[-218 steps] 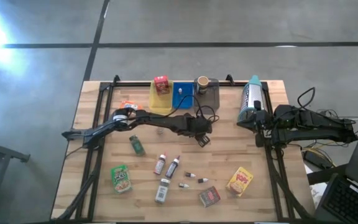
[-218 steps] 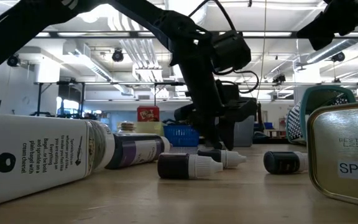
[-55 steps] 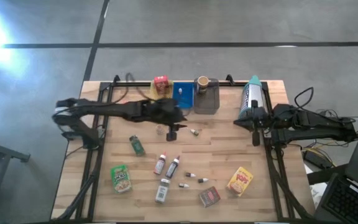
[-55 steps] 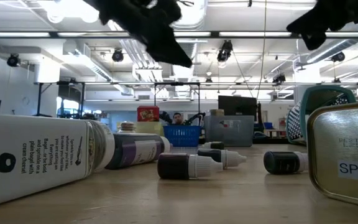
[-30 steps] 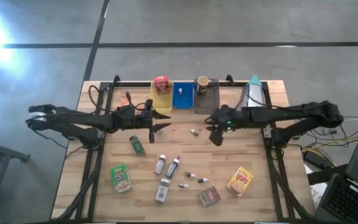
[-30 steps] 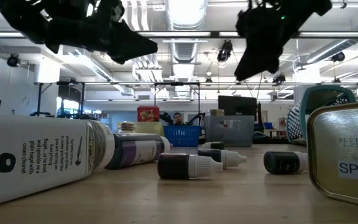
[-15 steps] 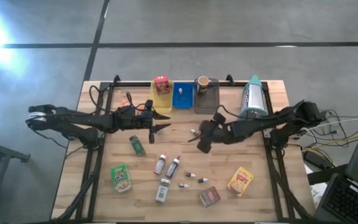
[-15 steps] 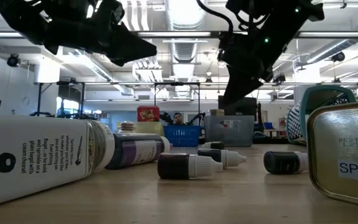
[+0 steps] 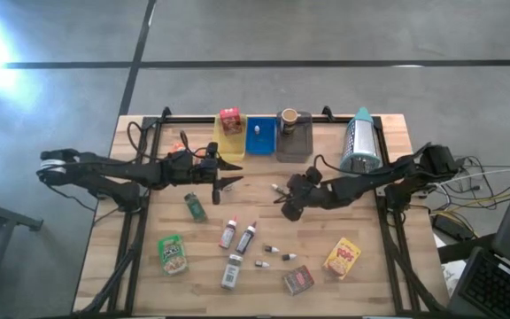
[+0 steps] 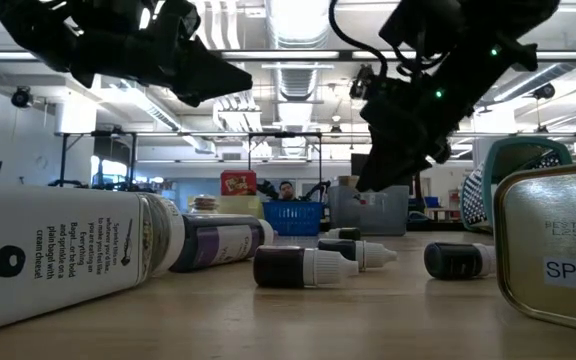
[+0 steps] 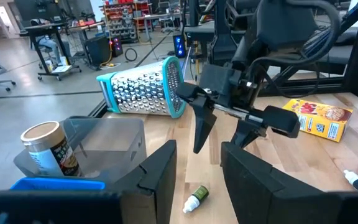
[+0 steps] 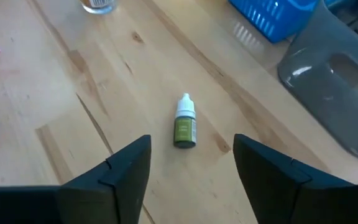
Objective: Pick & Place Kitchen Items
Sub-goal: Put the small green food coloring bottle into the blue bin
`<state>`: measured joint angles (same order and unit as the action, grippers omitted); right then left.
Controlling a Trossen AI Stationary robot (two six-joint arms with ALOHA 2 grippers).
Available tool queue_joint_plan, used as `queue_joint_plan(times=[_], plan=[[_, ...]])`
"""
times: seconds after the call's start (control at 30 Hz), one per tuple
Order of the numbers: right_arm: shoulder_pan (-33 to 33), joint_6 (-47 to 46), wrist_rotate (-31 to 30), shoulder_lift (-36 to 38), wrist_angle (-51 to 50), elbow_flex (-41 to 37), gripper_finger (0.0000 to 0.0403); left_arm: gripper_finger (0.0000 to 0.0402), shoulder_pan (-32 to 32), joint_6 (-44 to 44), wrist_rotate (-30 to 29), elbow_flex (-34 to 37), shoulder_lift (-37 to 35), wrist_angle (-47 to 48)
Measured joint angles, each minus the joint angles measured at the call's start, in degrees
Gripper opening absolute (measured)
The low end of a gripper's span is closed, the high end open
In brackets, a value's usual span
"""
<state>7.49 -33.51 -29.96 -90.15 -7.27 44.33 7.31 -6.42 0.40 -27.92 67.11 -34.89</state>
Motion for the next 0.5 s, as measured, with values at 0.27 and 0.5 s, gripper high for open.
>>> queue_joint_plan(times=[0.27,0.5], plan=[[-1.9,0.0,1.1,-1.0,3.4,-1.3,0.0268,0.0133,0.0,0.0,0.0,0.0,0.0,0.0],[-2.5,0.2,2.8,-6.1,6.5,-1.3,0.0284,0.0133,0.0,0.0,0.0,0.0,0.0,0.1]])
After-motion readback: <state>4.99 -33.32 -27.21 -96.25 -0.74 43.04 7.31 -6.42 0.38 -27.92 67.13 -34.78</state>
